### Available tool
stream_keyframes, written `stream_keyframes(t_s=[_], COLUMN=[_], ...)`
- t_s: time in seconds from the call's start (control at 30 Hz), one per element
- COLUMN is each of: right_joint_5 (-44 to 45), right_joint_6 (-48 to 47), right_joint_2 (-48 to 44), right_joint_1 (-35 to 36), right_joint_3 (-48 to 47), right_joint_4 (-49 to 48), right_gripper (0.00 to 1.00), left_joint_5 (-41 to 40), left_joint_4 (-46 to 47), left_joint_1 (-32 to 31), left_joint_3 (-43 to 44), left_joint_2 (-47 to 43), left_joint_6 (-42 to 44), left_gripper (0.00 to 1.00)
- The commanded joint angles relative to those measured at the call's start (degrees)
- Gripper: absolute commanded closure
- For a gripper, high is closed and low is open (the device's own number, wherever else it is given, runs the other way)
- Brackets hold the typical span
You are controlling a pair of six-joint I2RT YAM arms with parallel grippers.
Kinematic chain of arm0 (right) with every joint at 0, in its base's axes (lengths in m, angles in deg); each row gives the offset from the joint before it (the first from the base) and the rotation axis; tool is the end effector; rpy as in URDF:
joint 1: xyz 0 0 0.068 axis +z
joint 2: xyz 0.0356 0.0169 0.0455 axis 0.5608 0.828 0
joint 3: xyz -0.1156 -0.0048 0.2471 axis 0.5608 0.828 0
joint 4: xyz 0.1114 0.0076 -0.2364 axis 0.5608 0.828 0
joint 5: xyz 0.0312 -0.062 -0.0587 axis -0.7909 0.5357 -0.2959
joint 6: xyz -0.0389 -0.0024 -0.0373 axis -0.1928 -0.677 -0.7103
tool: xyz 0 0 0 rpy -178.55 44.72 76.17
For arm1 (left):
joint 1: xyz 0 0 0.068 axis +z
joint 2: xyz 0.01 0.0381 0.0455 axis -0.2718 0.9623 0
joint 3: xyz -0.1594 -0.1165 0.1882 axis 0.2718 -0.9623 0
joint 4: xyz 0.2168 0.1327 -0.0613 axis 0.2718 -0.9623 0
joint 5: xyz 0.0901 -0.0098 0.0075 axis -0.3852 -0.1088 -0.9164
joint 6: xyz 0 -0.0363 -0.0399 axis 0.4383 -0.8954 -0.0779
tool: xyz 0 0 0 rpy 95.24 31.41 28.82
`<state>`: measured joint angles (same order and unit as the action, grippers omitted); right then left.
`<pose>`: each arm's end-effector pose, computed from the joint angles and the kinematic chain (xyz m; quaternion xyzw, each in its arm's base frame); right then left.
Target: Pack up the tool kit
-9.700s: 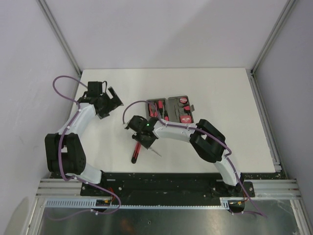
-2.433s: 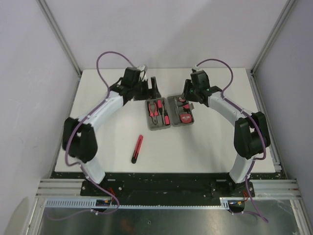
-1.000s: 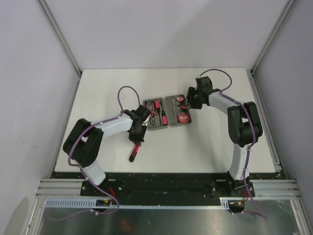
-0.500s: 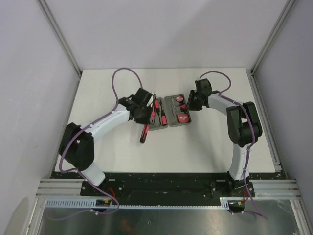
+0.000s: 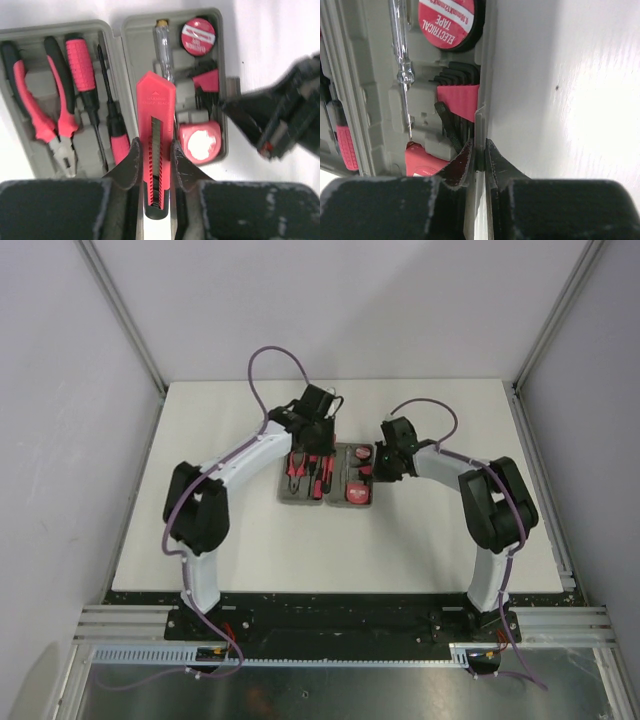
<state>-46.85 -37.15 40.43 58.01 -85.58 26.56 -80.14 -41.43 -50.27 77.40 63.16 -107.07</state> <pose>0.3673 0.1662 0.1688 0.0087 0.9508 0.1676 0.2605 0.3515 -0.2405 0.2794 0.0708 0.9393 -0.1578 0.2963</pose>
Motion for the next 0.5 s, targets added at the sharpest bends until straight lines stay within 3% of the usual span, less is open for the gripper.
stream_keyframes(t_s=[0.0,0.2,0.47], right_joint_5=[2.20,3.49,4.83], right_joint_6=[2.38,3.13,3.75], right_joint_2=[-4.81,-7.36,-10.74], right_joint_1=[2.10,3.26,2.47], right_joint_3=[4.22,6.31,6.40], right_joint_4=[0.47,-0.21,-0.67], right_gripper=[0.93,0.90,0.69], left_joint_5=[-0.36,0.32,0.11], left_joint_4=[0.32,0.42,0.45], left_joint_1=[-0.31,-0.50,-1.26], left_joint_3=[5.41,9.44,7.78], left_joint_2=[5.29,11.18,13.14], left_joint_6=[-3.52,-3.49,-2.95], left_gripper=[1.00,1.00,1.00])
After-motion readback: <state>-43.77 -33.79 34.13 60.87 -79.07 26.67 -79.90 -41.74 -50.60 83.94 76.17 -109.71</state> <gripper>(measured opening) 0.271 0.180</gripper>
